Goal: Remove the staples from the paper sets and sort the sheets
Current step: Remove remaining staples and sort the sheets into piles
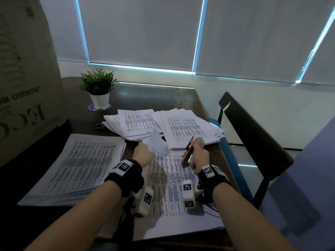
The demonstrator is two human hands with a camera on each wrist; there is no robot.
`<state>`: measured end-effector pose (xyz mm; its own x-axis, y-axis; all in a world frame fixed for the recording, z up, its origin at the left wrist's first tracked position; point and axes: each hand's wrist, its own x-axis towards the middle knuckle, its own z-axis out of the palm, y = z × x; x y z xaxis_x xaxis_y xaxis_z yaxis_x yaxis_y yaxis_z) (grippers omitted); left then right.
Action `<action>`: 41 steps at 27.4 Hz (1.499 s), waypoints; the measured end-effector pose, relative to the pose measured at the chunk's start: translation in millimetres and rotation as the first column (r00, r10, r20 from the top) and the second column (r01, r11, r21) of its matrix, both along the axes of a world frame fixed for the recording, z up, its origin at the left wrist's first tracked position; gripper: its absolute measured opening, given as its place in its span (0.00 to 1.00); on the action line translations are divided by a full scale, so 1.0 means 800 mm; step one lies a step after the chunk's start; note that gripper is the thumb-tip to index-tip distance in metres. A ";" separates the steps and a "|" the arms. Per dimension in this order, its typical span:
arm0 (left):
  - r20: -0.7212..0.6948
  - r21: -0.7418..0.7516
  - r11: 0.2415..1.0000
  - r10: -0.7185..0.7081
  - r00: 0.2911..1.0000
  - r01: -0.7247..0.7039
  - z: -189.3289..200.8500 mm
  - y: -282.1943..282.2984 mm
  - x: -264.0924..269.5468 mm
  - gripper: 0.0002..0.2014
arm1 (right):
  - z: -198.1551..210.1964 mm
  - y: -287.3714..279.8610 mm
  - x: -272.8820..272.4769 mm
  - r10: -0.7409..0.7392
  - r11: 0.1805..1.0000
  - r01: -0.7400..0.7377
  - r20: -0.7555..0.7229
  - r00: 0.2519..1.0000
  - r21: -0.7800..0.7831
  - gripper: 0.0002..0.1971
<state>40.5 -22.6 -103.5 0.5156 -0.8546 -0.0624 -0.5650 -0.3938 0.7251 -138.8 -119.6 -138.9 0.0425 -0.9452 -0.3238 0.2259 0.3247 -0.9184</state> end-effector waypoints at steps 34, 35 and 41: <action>0.088 -0.767 0.632 -0.065 0.994 0.109 0.172 0.005 -0.047 0.09 | 0.252 0.049 -0.058 -0.349 0.518 0.439 0.287 0.892 -0.734 0.16; 0.154 -0.739 0.650 -0.095 0.983 0.179 0.183 0.000 -0.048 0.11 | 0.288 0.047 -0.063 -0.328 0.476 0.492 0.372 0.868 -0.729 0.13; 0.314 -0.651 0.648 -0.244 0.918 0.395 0.209 -0.011 -0.097 0.11 | 0.395 0.034 -0.066 -0.278 0.549 0.471 0.380 0.882 -0.691 0.17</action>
<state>-36.7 -31.3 63.6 0.1389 -0.7245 0.6752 -0.7063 0.4055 0.5803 -191.3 -92.2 177.2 -0.4021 -0.7856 0.4703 0.3672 -0.6089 -0.7031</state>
